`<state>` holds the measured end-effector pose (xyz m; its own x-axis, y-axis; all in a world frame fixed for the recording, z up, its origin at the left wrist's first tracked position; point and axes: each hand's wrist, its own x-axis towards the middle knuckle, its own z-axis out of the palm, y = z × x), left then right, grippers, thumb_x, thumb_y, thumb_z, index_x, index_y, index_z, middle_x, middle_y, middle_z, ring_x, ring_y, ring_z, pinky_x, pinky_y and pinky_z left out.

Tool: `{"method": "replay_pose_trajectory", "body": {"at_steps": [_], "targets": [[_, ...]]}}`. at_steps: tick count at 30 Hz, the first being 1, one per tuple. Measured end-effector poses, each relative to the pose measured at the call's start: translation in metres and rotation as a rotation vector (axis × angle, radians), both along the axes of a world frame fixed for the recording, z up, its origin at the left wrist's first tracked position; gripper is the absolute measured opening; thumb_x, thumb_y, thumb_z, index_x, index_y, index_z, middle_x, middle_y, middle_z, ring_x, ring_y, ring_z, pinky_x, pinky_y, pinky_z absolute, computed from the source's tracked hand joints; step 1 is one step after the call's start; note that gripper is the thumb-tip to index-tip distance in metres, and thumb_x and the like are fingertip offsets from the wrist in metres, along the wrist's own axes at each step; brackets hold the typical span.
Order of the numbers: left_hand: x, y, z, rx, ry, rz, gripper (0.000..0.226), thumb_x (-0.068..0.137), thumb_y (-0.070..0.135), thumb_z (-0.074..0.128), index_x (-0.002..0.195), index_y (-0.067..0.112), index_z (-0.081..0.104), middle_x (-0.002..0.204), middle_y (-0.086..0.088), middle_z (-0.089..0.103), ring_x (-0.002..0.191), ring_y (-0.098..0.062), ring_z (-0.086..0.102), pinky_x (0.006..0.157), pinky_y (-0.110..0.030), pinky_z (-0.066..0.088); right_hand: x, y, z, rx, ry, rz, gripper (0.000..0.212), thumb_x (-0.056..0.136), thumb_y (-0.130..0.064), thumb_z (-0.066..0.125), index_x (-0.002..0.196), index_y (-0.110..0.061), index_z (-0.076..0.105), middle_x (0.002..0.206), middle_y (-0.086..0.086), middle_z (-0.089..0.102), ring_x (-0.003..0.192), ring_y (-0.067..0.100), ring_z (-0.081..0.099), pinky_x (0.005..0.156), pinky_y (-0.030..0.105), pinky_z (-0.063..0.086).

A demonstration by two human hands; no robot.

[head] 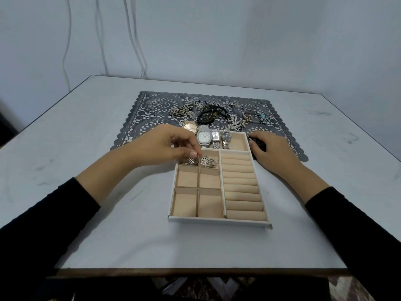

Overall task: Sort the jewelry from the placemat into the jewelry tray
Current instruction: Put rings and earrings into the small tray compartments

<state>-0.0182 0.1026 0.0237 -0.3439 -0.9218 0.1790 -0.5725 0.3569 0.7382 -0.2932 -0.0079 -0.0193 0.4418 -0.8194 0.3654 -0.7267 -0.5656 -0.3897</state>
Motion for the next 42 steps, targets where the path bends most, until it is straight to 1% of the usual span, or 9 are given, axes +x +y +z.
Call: {"method": "replay_pose_trajectory", "body": {"at_steps": [10, 13, 21, 27, 30, 33, 36, 38, 42], "targets": [[0.005, -0.001, -0.001, -0.182, -0.150, 0.017, 0.012, 0.083, 0.015, 0.075, 0.093, 0.023, 0.075, 0.087, 0.012, 0.073, 0.081, -0.011, 0.070, 0.076, -0.042, 0.056, 0.001, 0.002, 0.002, 0.009, 0.002, -0.008, 0.023, 0.095, -0.018, 0.053, 0.112, -0.011, 0.066, 0.103, 0.006, 0.069, 0.097, 0.021, 0.059, 0.081, 0.027, 0.041], [0.005, 0.000, 0.000, -0.196, -0.169, 0.011, 0.012, 0.083, 0.018, 0.075, 0.094, 0.023, 0.075, 0.085, 0.010, 0.074, 0.079, -0.008, 0.070, 0.077, -0.037, 0.056, 0.001, 0.002, 0.002, 0.011, 0.000, -0.009, 0.023, 0.095, -0.018, 0.053, 0.112, -0.012, 0.066, 0.104, 0.005, 0.069, 0.097, 0.021, 0.059, 0.081, 0.026, 0.040], [0.013, 0.001, 0.001, -0.255, -0.258, 0.033, 0.017, 0.082, 0.030, 0.073, 0.095, 0.022, 0.079, 0.092, 0.007, 0.070, 0.081, -0.013, 0.066, 0.074, -0.039, 0.053, 0.000, 0.002, 0.002, 0.022, -0.004, -0.011, 0.023, 0.095, -0.018, 0.053, 0.112, -0.011, 0.066, 0.104, 0.006, 0.069, 0.098, 0.021, 0.059, 0.082, 0.027, 0.041], [0.013, 0.000, 0.000, -0.231, -0.200, 0.054, 0.019, 0.081, 0.032, 0.074, 0.097, 0.024, 0.079, 0.091, 0.008, 0.066, 0.079, -0.015, 0.064, 0.072, -0.036, 0.053, -0.001, 0.000, 0.001, 0.038, -0.012, -0.023, 0.024, 0.095, -0.019, 0.054, 0.115, -0.013, 0.066, 0.106, 0.004, 0.069, 0.100, 0.019, 0.059, 0.079, 0.022, 0.037], [0.016, -0.002, 0.001, -0.173, -0.043, 0.110, 0.023, 0.080, 0.036, 0.072, 0.097, 0.022, 0.078, 0.091, 0.004, 0.067, 0.077, -0.015, 0.066, 0.067, -0.032, 0.056, -0.001, 0.001, 0.002, 0.056, -0.020, -0.030, 0.027, 0.095, -0.021, 0.055, 0.118, -0.013, 0.065, 0.110, 0.004, 0.068, 0.102, 0.018, 0.058, 0.082, 0.019, 0.036], [0.022, -0.009, -0.001, -0.175, 0.041, 0.198, 0.012, 0.085, 0.026, 0.071, 0.096, 0.023, 0.075, 0.089, 0.007, 0.071, 0.085, -0.010, 0.067, 0.076, -0.023, 0.053, -0.001, 0.001, 0.007, 0.066, -0.044, -0.054, 0.027, 0.095, -0.023, 0.055, 0.118, -0.013, 0.065, 0.110, 0.003, 0.068, 0.100, 0.016, 0.058, 0.081, 0.018, 0.035], [0.028, -0.020, -0.006, -0.188, 0.120, 0.277, 0.014, 0.090, 0.029, 0.065, 0.101, 0.026, 0.073, 0.092, 0.008, 0.074, 0.089, -0.009, 0.068, 0.079, -0.017, 0.052, -0.001, -0.004, 0.012, 0.054, -0.103, -0.087, 0.027, 0.095, -0.022, 0.055, 0.118, -0.013, 0.065, 0.113, 0.002, 0.067, 0.098, 0.011, 0.055, 0.080, 0.015, 0.032], [0.031, -0.030, -0.010, -0.227, 0.120, 0.366, 0.016, 0.094, 0.028, 0.061, 0.106, 0.025, 0.071, 0.095, 0.006, 0.073, 0.089, -0.008, 0.066, 0.078, -0.012, 0.050, 0.000, -0.011, 0.015, 0.040, -0.144, -0.116, 0.027, 0.095, -0.022, 0.054, 0.117, -0.013, 0.066, 0.115, 0.002, 0.066, 0.104, 0.013, 0.056, 0.084, 0.016, 0.032], [0.035, -0.050, -0.015, -0.296, -0.036, 0.457, 0.023, 0.100, 0.024, 0.053, 0.118, 0.021, 0.066, 0.110, 0.010, 0.066, 0.094, 0.009, 0.057, 0.082, -0.002, 0.038, 0.004, -0.029, 0.019, 0.025, -0.198, -0.118, 0.025, 0.095, -0.020, 0.055, 0.116, -0.013, 0.065, 0.116, 0.002, 0.066, 0.106, 0.013, 0.056, 0.090, 0.019, 0.035]]}}
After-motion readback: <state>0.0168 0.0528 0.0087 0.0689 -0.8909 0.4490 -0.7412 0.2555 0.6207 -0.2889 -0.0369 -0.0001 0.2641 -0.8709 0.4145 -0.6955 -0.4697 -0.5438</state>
